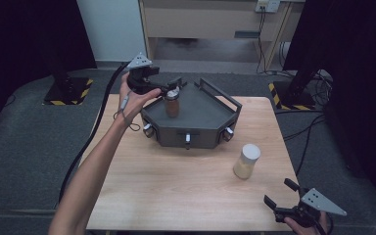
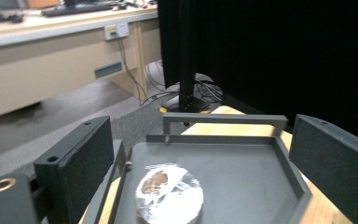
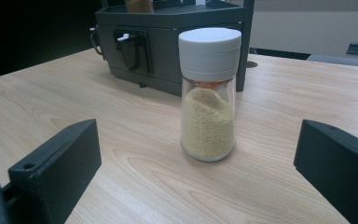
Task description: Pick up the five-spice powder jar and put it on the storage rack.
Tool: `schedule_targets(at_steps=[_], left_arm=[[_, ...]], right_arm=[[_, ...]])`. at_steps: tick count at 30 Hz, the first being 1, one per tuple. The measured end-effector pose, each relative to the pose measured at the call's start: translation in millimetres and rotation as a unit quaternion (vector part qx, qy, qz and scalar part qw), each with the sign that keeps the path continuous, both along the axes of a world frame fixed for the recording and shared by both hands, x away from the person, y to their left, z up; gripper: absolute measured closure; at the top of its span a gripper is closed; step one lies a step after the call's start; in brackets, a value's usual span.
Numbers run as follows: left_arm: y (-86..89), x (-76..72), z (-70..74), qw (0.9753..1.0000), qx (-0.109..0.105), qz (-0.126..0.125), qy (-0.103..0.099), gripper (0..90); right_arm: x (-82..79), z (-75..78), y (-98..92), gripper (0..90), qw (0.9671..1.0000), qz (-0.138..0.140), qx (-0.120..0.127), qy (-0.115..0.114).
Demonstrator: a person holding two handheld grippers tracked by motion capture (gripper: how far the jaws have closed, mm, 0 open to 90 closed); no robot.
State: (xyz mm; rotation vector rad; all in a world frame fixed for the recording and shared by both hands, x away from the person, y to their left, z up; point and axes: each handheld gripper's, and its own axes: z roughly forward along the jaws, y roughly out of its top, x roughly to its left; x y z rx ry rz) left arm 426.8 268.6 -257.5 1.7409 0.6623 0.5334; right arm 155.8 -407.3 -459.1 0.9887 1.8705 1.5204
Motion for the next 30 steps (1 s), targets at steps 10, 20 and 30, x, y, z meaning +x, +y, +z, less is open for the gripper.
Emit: schedule_targets(at_steps=[10, 20, 30], left_arm=[[20.6, -23.1, -10.2, 0.9983, -0.025, -0.053, -0.003, 6.4], [45.3, -45.4, -15.4, 0.9934, -0.021, -0.111, -0.018, 7.2], [59.4, -62.7, -30.0, 0.9873, -0.029, -0.154, -0.027, 7.1]], right_arm=[[0.3, 0.6, 1.0, 1.3, 1.0000, 0.004, -0.003, -0.001], [0.5, 1.3, 2.2, 1.3, 1.0000, 0.005, -0.005, 0.000], [0.1, 1.8, 3.4, 1.3, 1.0000, 0.004, -0.006, 0.002]])
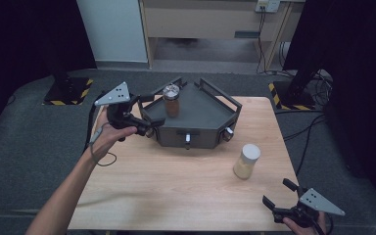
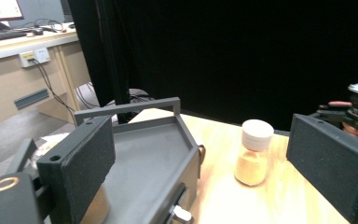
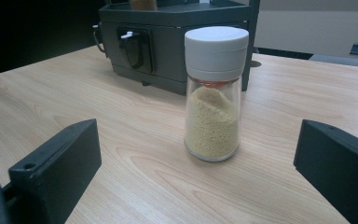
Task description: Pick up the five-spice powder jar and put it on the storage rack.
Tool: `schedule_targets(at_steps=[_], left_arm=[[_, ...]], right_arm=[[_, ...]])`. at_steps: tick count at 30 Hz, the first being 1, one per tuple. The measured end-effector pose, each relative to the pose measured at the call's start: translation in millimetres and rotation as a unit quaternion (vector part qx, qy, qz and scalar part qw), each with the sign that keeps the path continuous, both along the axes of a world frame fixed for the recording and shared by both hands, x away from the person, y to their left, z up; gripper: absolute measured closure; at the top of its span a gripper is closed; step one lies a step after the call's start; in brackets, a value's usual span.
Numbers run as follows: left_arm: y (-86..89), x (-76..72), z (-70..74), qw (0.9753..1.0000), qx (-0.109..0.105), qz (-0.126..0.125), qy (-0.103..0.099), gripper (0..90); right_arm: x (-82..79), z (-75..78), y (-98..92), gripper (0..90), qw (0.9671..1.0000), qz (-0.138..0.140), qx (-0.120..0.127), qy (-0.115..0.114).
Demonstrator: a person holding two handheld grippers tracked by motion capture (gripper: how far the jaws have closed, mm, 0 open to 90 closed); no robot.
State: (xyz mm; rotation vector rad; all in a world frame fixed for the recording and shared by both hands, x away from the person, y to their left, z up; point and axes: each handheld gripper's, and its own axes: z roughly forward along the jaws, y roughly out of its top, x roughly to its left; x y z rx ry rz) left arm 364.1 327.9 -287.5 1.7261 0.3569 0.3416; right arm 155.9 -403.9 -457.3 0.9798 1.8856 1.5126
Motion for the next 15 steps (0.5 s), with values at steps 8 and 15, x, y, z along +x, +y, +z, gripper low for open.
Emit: schedule_targets(at_steps=[8, 15], left_arm=[[9.4, -12.0, -20.0, 0.9997, -0.014, -0.021, -0.004, 7.3], [15.7, -21.2, -30.0, 0.9994, -0.010, -0.032, -0.008, 7.1]], right_arm=[[0.1, 0.2, 0.3, 1.3, 1.0000, -0.001, -0.001, 0.001], [0.3, 0.1, 0.4, 1.3, 1.0000, -0.002, -0.001, 0.001]])
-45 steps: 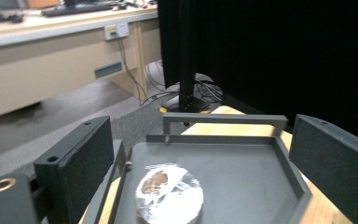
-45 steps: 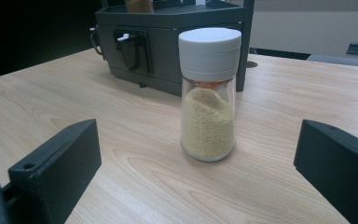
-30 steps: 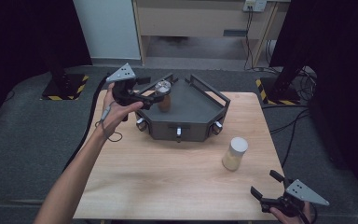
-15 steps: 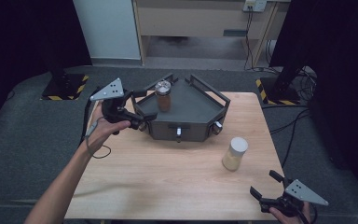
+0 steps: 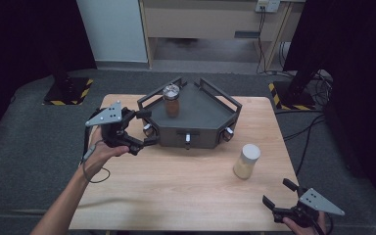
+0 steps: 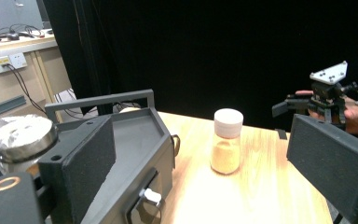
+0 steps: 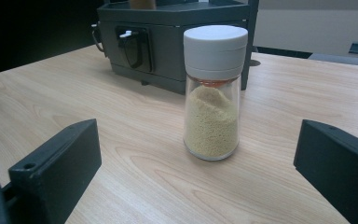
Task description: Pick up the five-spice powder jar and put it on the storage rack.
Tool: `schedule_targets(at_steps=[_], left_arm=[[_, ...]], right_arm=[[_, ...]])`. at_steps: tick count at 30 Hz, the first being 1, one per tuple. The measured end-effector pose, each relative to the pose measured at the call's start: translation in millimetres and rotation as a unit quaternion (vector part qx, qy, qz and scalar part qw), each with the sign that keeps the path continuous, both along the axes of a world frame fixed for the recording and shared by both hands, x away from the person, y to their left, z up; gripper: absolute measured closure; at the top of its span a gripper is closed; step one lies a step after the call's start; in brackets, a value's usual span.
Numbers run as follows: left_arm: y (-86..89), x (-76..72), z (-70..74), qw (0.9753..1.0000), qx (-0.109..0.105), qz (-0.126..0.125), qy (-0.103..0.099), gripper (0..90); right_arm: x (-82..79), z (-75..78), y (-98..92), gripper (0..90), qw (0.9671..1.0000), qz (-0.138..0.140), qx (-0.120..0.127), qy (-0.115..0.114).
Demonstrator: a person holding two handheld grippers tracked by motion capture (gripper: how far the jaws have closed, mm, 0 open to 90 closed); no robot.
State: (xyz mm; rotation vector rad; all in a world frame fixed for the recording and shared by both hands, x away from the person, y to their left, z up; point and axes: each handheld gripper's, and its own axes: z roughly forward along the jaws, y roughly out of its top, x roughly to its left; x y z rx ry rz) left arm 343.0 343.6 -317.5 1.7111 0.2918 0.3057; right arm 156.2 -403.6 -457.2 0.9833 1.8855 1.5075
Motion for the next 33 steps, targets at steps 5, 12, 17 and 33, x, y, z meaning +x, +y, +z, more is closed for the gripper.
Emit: schedule_targets(at_steps=[5, 12, 17, 33], left_arm=[[3.6, -6.6, -6.4, 1.0000, 0.000, -0.001, 0.001, 7.2], [7.7, -17.7, -24.6, 1.0000, -0.002, 0.003, 0.006, 7.5], [13.0, -26.7, -36.5, 0.9998, 0.004, 0.014, 0.015, 7.4], [28.8, -80.8, -81.3, 0.9945, 0.006, 0.102, 0.021, 7.0]], right_arm=[[-0.1, -0.1, -0.1, 1.3, 1.0000, -0.001, 0.000, 0.000], [-0.1, 0.0, 0.0, 1.3, 1.0000, 0.000, 0.000, 0.000], [-0.3, 0.1, -0.1, 1.3, 1.0000, -0.001, 0.000, 0.001], [-0.6, 0.4, 0.3, 1.3, 1.0000, 0.000, -0.002, -0.001]])
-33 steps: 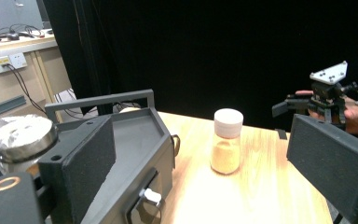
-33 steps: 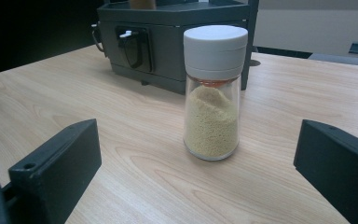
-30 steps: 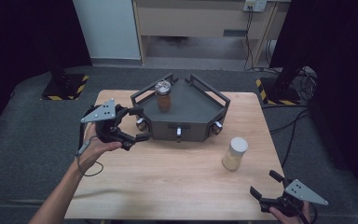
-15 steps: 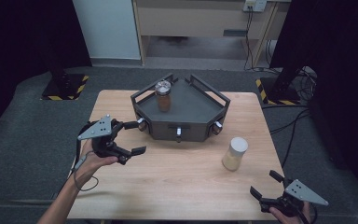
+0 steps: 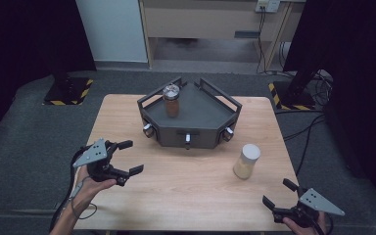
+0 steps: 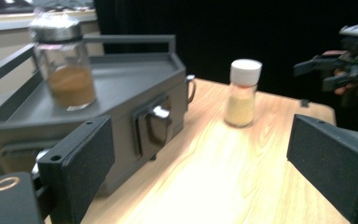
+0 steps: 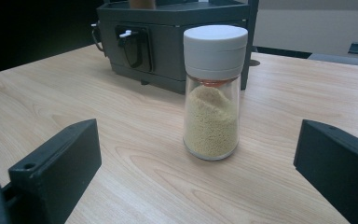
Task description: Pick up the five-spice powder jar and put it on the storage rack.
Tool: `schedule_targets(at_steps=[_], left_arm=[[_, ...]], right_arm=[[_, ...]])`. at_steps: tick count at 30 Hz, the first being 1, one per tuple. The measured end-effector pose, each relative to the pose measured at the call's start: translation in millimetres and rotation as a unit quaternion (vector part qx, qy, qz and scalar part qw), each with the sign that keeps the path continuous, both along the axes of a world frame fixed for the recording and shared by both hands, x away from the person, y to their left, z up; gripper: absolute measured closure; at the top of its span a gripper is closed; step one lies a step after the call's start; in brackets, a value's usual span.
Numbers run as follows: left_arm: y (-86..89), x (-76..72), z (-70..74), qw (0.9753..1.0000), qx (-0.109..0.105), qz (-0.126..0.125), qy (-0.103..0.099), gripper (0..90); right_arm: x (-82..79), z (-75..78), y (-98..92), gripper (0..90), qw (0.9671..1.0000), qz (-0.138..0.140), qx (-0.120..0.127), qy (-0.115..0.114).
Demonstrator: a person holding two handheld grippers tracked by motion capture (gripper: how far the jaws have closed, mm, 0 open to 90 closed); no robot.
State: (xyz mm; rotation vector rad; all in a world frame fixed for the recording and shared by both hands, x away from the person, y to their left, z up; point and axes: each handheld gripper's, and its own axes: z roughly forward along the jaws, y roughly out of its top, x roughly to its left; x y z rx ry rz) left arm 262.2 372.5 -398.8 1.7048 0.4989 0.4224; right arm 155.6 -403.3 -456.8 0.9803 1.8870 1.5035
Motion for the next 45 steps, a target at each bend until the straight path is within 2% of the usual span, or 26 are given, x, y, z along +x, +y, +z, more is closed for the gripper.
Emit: schedule_targets(at_steps=[1, 4, 7, 14, 17, 25, 35, 37, 45], left_arm=[[0.0, 0.0, 0.0, 1.0000, 0.000, 0.000, 0.000, 6.9], [0.9, -10.9, -10.6, 0.9997, -0.007, 0.023, 0.006, 6.8], [3.3, -16.3, -14.0, 0.9994, 0.001, 0.032, 0.013, 5.7], [11.3, -29.8, -26.4, 0.9973, -0.007, 0.066, 0.031, 3.8], [12.4, -35.4, -28.1, 0.9965, -0.003, 0.076, 0.035, 2.9], [13.4, -52.5, -38.4, 0.9955, -0.003, 0.085, 0.041, 2.1], [18.3, -57.9, -51.6, 0.9947, -0.017, 0.090, 0.046, 2.0], [20.1, -56.8, -54.0, 0.9951, -0.017, 0.085, 0.047, 2.0], [22.0, -58.0, -56.6, 0.9943, -0.026, 0.093, 0.045, 1.8]], right_arm=[[0.0, 0.0, 0.0, 1.3, 1.0000, 0.000, 0.000, 0.000], [0.0, 0.1, 0.0, 1.3, 1.0000, 0.001, 0.000, 0.000], [-0.3, -0.1, -0.2, 1.3, 1.0000, 0.001, 0.000, -0.002], [-0.1, 0.1, -0.1, 1.3, 1.0000, 0.001, 0.000, -0.001], [0.0, 0.1, -0.2, 1.3, 1.0000, 0.002, 0.000, -0.001], [-0.3, 0.1, 0.0, 1.3, 1.0000, 0.001, -0.001, -0.001], [-1.3, 0.1, 0.5, 1.3, 1.0000, -0.003, -0.001, -0.003], [-1.4, 0.1, 0.7, 1.2, 1.0000, -0.004, -0.002, -0.004], [-5.2, -0.9, 2.2, 1.1, 0.9997, -0.020, -0.001, -0.013]])
